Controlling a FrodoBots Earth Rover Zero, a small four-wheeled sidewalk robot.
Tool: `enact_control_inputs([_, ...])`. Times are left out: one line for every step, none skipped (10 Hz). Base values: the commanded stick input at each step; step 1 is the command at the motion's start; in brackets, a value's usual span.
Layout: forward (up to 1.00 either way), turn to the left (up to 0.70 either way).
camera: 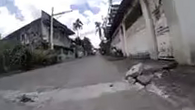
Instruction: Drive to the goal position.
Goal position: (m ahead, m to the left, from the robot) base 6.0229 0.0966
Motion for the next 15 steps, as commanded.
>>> enact_control_inputs([1.00, 0.00])
enact_control_inputs([1.00, 0.00])
enact_control_inputs([1.00, 0.00])
enact_control_inputs([1.00, 0.00])
enact_control_inputs([1.00, 0.00])
enact_control_inputs([1.00, 0.00])
enact_control_inputs([1.00, 0.00])
enact_control_inputs([1.00, 0.00])
enact_control_inputs([1.00, 0.00])
enact_control_inputs([1.00, 0.00])
enact_control_inputs([1.00, 0.00])
enact_control_inputs([1.00, 0.00])
enact_control_inputs([1.00, 0.00])
enact_control_inputs([1.00, 0.00])
enact_control_inputs([1.00, 0.00])
